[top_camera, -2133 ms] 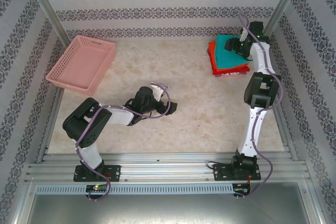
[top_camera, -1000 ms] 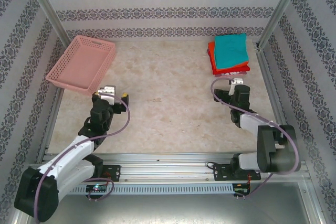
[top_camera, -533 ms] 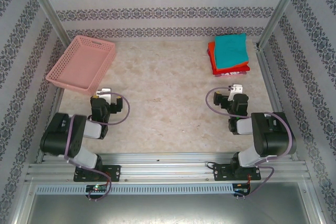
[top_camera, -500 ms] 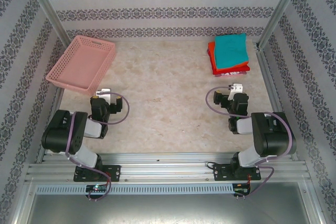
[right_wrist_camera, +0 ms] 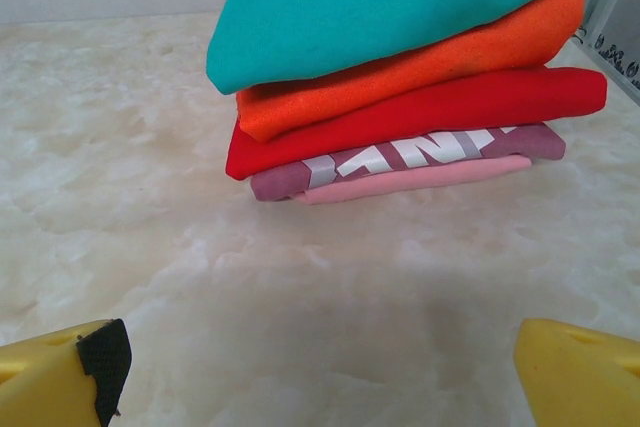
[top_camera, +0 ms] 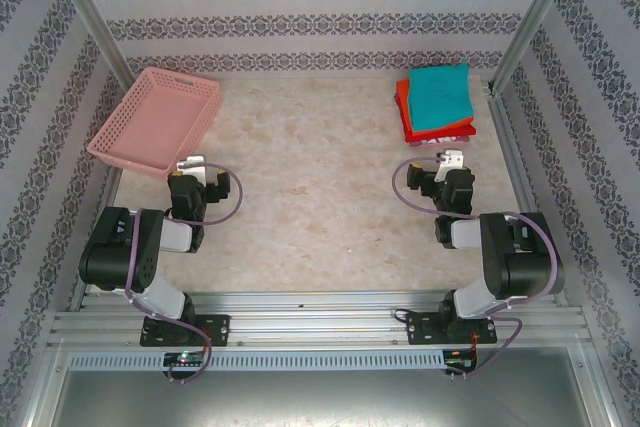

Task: Fold and stack the t-shirts

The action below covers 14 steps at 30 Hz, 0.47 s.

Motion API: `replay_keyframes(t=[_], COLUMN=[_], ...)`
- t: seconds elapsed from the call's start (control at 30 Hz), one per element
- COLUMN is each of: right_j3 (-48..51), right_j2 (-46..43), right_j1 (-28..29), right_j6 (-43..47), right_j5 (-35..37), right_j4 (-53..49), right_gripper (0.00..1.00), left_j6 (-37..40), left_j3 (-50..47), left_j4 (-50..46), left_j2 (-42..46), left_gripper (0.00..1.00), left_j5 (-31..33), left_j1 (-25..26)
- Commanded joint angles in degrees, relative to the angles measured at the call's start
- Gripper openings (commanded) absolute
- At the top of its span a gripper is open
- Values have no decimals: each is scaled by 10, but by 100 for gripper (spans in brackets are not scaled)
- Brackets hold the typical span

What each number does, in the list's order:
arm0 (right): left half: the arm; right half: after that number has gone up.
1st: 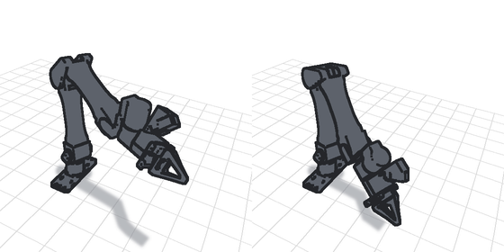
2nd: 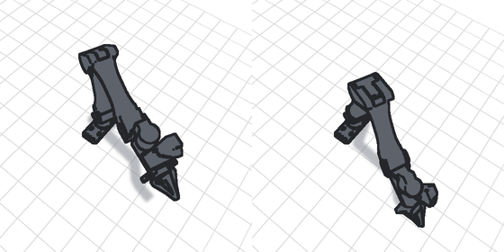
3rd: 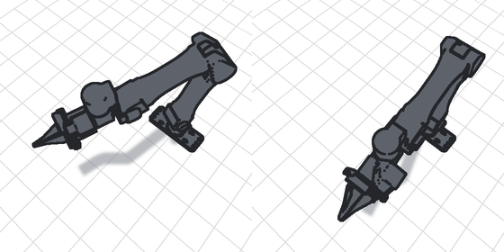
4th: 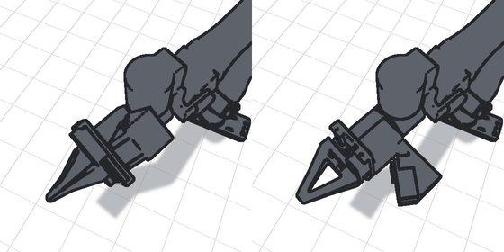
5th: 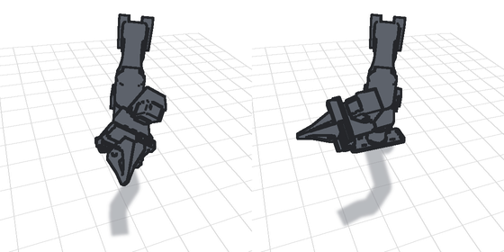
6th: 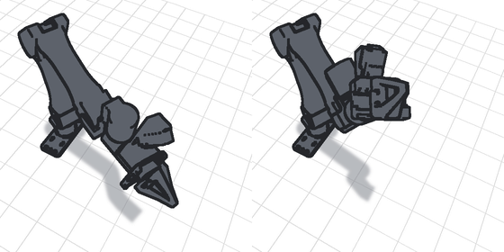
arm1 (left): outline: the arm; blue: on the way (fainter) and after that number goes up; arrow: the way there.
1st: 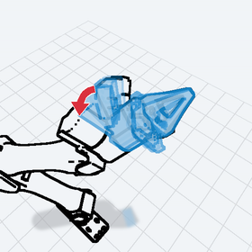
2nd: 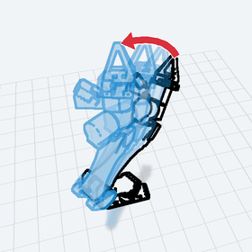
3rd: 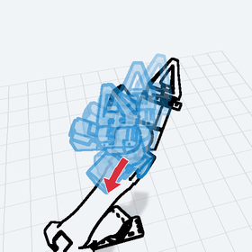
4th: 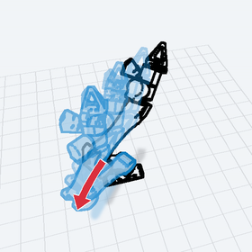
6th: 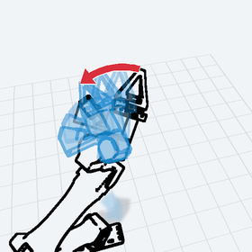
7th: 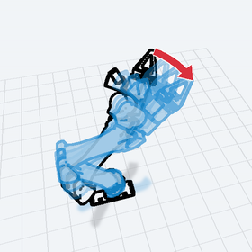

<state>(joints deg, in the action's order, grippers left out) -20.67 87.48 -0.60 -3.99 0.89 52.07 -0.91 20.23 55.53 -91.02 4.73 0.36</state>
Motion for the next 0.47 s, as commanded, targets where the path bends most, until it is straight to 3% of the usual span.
replay_keyframes(t=[0.0,0.17,0.43], right_j3=[-7,-7,-5], right_j2=[-8,-8,-8], right_j1=[5,6,6], right_j6=[11,11,13], right_j5=[10,12,14], right_j4=[7,7,9], right_gripper=[98,98,98], left_j6=[-10,8,8], left_j3=[7,22,21], left_j4=[4,-25,-24], left_j2=[2,3,2], left_gripper=[100,100,100], left_j5=[3,-44,-44], left_j1=[-4,-4,-4])
